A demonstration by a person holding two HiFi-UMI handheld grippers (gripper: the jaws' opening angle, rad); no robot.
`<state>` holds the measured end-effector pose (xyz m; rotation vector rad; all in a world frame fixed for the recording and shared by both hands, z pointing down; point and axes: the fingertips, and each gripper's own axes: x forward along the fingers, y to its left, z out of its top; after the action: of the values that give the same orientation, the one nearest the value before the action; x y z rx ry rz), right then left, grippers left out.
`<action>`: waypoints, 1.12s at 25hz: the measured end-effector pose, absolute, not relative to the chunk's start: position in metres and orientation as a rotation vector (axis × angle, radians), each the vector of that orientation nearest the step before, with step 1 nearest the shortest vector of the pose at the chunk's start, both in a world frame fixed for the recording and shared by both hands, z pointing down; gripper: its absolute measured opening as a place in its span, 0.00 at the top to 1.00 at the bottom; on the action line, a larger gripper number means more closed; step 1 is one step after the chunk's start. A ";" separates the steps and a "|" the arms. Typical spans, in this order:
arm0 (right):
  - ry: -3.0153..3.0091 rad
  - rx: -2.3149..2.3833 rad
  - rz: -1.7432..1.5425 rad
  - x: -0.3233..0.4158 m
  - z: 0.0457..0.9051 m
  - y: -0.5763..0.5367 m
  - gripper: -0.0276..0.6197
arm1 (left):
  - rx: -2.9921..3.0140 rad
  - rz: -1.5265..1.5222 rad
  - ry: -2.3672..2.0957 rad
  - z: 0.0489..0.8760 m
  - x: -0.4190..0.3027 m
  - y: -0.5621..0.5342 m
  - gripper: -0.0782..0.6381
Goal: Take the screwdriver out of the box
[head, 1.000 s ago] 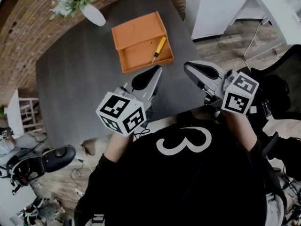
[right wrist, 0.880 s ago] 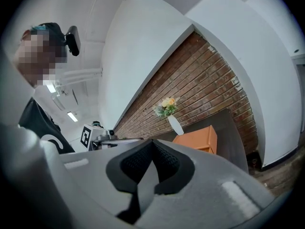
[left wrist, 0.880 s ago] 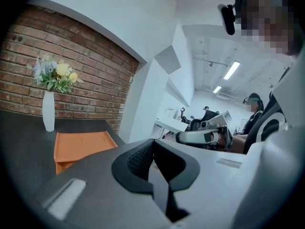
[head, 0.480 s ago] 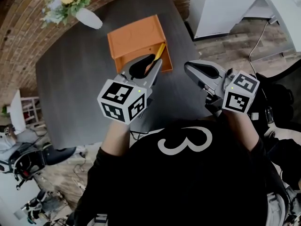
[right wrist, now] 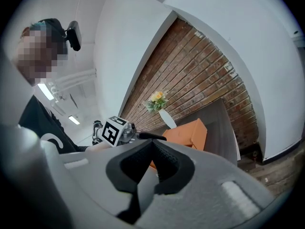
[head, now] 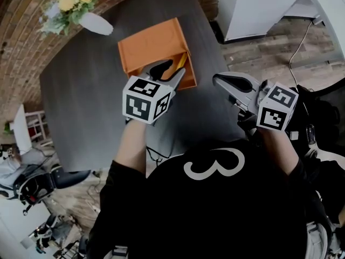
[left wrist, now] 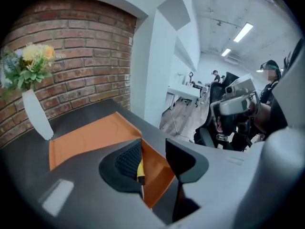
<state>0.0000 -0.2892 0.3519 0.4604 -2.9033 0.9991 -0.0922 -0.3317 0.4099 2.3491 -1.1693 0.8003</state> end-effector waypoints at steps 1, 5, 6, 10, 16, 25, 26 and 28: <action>-2.901 0.458 1.006 0.001 0.354 -0.291 0.95 | 2.327 0.832 -1.162 0.419 -0.093 -0.334 0.65; -2.893 0.451 1.027 0.005 0.362 -0.298 0.95 | 2.258 0.940 -1.159 0.450 -0.095 -0.340 0.63; -2.891 0.448 1.032 0.006 0.364 -0.299 0.95 | 2.243 0.958 -1.160 0.457 -0.095 -0.342 0.63; -2.886 0.440 1.055 0.010 0.370 -0.306 0.95 | 2.193 1.046 -1.161 0.479 -0.097 -0.348 0.61; -2.871 0.458 1.081 0.019 0.379 -0.314 0.95 | 2.130 1.135 -1.152 0.510 -0.098 -0.353 0.60; -2.859 0.469 1.093 0.026 0.385 -0.326 0.95 | 2.071 1.216 -1.153 0.536 -0.099 -0.357 0.62; -2.859 0.467 1.095 0.026 0.386 -0.327 0.95 | 2.064 1.219 -1.155 0.536 -0.099 -0.356 0.63; -2.859 0.464 1.099 0.026 0.386 -0.330 0.95 | 2.058 1.211 -1.160 0.536 -0.099 -0.356 0.63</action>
<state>0.0260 -0.3296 0.3862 0.4636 -2.8585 1.0986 -0.0988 -0.3564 0.5362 2.0582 -1.1605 1.2115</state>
